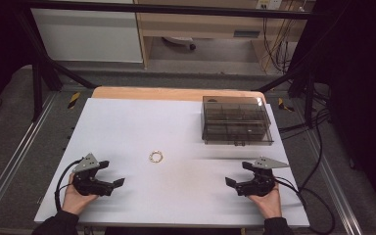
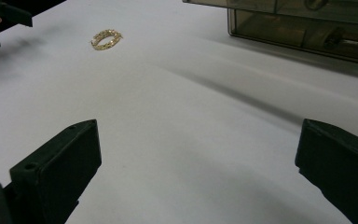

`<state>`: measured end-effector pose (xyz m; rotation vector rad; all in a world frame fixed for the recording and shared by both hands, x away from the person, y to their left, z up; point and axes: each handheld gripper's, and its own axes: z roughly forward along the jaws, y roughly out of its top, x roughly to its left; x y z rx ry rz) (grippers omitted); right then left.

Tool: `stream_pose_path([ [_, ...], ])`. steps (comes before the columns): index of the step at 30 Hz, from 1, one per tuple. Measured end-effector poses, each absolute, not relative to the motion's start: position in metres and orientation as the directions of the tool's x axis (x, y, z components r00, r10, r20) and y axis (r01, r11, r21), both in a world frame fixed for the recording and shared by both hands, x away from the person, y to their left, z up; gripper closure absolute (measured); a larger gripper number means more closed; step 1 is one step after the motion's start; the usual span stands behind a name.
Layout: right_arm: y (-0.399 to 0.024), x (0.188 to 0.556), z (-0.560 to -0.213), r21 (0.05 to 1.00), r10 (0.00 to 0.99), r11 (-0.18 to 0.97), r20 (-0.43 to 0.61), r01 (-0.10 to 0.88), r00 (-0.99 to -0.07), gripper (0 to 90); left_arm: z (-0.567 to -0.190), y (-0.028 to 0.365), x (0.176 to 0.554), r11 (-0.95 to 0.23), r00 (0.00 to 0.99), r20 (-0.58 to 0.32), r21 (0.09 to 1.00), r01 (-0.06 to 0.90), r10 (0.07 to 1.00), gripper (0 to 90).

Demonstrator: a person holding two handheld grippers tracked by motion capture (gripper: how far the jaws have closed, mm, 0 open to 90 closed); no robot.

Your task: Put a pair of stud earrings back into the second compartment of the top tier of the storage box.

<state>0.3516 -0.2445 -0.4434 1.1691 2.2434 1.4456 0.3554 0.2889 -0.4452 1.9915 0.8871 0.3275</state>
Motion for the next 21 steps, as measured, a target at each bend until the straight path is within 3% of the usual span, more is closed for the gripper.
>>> stream_pose_path([
  [21,-0.192,0.365,-0.433,0.844,0.694,0.237,0.199,0.481,-0.692,1.6,-0.445,0.289,0.356,-0.335,0.705,-0.109,0.822,0.460,0.701,3.6],
])
